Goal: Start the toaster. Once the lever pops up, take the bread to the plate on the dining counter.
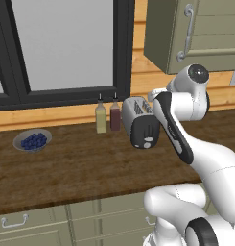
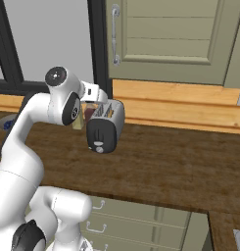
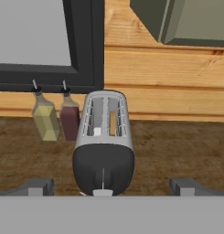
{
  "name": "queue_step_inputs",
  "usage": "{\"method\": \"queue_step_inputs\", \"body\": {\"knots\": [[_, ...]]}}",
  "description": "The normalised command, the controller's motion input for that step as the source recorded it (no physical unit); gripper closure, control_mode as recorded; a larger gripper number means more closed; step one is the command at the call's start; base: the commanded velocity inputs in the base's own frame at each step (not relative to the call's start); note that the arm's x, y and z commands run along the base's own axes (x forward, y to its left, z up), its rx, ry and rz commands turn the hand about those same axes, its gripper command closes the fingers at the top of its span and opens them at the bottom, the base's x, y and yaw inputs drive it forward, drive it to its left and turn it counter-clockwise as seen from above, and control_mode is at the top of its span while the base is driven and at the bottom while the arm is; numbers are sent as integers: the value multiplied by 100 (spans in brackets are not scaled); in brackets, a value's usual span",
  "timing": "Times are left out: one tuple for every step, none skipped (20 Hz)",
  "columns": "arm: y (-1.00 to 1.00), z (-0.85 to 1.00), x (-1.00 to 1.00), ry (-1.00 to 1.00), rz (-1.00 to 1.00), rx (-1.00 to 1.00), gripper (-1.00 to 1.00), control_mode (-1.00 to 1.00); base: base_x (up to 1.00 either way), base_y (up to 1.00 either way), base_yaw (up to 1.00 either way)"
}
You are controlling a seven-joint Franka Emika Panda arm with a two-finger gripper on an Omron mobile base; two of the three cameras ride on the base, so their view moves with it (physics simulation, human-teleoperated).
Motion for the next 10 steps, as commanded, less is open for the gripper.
{"method": "queue_step_inputs", "body": {"knots": [[0, 0, 0, 0, 0, 0, -100, -100, 0, 0, 0], [0, 0, 0, 0, 0, 0, -100, -100, 0, 0, 0], [0, 0, 0, 0, 0, 0, -100, -100, 0, 0, 0], [0, 0, 0, 0, 0, 0, -100, -100, 0, 0, 0], [0, 0, 0, 0, 0, 0, -100, -100, 0, 0, 0], [0, 0, 0, 0, 0, 0, -100, -100, 0, 0, 0], [0, 0, 0, 0, 0, 0, -100, -100, 0, 0, 0], [0, 0, 0, 0, 0, 0, -100, -100, 0, 0, 0], [0, 0, 0, 0, 0, 0, -100, -100, 0, 0, 0], [0, 0, 0, 0, 0, 0, -100, -100, 0, 0, 0]]}}
